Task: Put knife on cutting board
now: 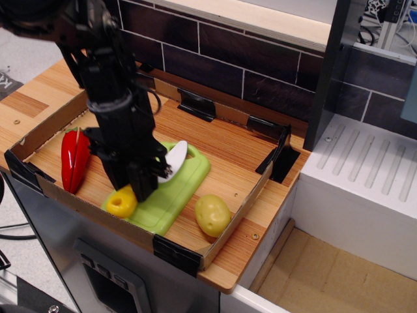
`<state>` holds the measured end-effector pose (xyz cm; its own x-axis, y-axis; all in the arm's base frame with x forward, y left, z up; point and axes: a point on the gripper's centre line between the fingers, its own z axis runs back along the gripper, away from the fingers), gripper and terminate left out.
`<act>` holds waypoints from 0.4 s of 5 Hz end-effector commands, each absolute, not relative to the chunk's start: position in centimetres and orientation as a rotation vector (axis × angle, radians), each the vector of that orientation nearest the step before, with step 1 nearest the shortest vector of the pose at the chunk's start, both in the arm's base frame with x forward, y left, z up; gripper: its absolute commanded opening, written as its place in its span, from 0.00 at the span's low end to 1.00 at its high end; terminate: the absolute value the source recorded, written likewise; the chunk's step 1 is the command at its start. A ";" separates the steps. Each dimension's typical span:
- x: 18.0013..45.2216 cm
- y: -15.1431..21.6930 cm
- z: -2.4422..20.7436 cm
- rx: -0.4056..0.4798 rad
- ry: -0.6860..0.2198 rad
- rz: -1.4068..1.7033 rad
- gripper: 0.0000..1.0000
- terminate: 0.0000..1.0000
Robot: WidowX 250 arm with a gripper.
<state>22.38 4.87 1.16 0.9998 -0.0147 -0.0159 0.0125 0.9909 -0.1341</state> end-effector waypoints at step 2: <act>24.9 5.6 4.2 -0.125 -0.063 0.020 1.00 0.00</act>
